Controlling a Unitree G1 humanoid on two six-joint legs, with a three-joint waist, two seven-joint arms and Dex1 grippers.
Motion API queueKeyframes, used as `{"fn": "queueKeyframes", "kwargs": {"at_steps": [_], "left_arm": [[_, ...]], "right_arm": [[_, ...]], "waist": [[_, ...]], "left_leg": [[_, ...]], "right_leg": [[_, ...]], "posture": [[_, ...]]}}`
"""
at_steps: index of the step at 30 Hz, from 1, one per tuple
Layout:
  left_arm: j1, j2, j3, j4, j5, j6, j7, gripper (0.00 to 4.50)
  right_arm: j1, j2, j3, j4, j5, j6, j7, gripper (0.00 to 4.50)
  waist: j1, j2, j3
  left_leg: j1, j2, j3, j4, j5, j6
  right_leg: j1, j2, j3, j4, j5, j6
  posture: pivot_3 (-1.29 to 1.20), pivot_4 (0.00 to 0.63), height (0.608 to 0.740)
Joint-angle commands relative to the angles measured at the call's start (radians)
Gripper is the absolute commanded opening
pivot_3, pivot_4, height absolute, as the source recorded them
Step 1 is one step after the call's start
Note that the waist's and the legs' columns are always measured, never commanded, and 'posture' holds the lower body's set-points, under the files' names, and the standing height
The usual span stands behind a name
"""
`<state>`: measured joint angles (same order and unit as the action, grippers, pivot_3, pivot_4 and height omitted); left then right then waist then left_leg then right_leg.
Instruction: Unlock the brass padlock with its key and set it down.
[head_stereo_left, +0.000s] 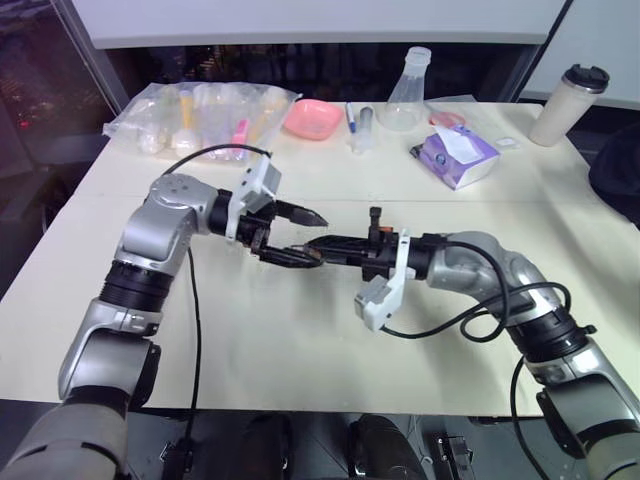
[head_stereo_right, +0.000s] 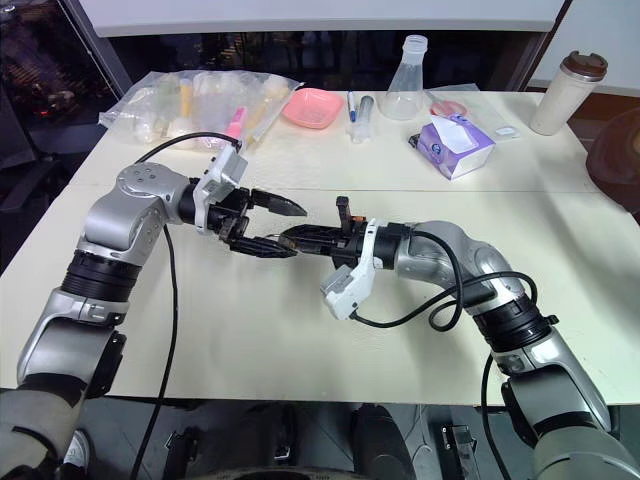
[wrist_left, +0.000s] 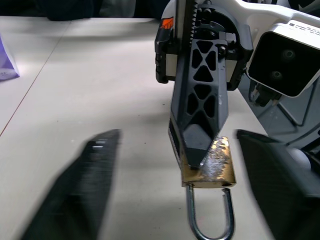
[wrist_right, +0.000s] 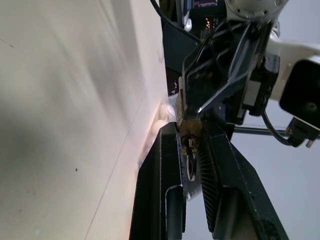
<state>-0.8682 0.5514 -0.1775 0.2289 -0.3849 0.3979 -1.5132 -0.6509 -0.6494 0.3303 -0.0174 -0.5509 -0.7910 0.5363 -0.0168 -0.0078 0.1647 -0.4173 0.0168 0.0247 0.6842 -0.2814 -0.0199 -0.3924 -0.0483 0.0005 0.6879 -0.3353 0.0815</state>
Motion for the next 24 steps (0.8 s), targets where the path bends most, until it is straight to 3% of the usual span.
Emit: {"fn": "queueKeyframes", "kwargs": {"at_steps": [1,9,14,19,22,24], "left_arm": [[-0.002,0.02,0.009,-0.017,0.007,-0.032,-0.008,4.47],[0.04,0.089,0.047,-0.072,-0.018,-0.041,-0.017,4.47],[0.099,0.093,0.057,-0.103,0.059,-0.247,0.045,4.47],[0.136,0.047,0.088,-0.137,0.05,-0.311,0.139,4.47],[0.131,0.037,0.107,-0.136,0.018,-0.273,0.17,3.7],[0.119,0.041,0.122,-0.143,-0.02,-0.208,0.181,2.79]], "right_arm": [[-0.023,-0.001,-0.017,-0.029,0.014,-0.001,-0.004,0.0],[-0.033,-0.031,-0.045,0.023,0.011,0.005,-0.022,0.0],[-0.017,-0.034,-0.056,0.02,0.039,0.029,-0.013,0.0],[-0.014,-0.032,-0.056,0.012,0.058,0.053,-0.007,0.0],[-0.01,-0.033,-0.05,0.008,0.057,0.053,-0.007,0.0],[-0.009,-0.033,-0.047,0.008,0.057,0.052,-0.006,0.0]], "waist": [[0.0,0.0,0.0],[-0.001,0.0,0.0],[0.0,0.0,0.0],[0.003,0.0,0.0],[0.002,0.0,0.0],[0.0,0.0,0.0]], "left_leg": [[0.0,0.0,0.0,0.0,0.0,0.0],[0.0,0.0,0.0,0.0,0.0,0.0],[0.0,0.0,0.0,0.0,0.0,0.0],[0.0,0.0,0.0,0.0,0.0,0.0],[0.0,0.0,0.0,0.0,0.0,0.0],[0.0,0.0,0.0,0.0,0.0,0.0]], "right_leg": [[0.0,0.0,0.0,0.0,0.0,0.0],[0.0,0.0,0.0,0.0,0.0,0.0],[0.0,-0.001,0.0,0.0,0.0,0.0],[0.0,-0.001,0.0,0.0,0.0,0.0],[0.0,-0.001,0.0,0.0,0.0,0.0],[0.0,-0.001,0.0,0.0,0.0,0.0]], "posture": [[0.0,0.15,0.74],[0.0,0.15,0.74],[0.0,0.15,0.74],[0.0,0.15,0.74],[0.0,0.15,0.74],[0.0,0.15,0.74]]}}
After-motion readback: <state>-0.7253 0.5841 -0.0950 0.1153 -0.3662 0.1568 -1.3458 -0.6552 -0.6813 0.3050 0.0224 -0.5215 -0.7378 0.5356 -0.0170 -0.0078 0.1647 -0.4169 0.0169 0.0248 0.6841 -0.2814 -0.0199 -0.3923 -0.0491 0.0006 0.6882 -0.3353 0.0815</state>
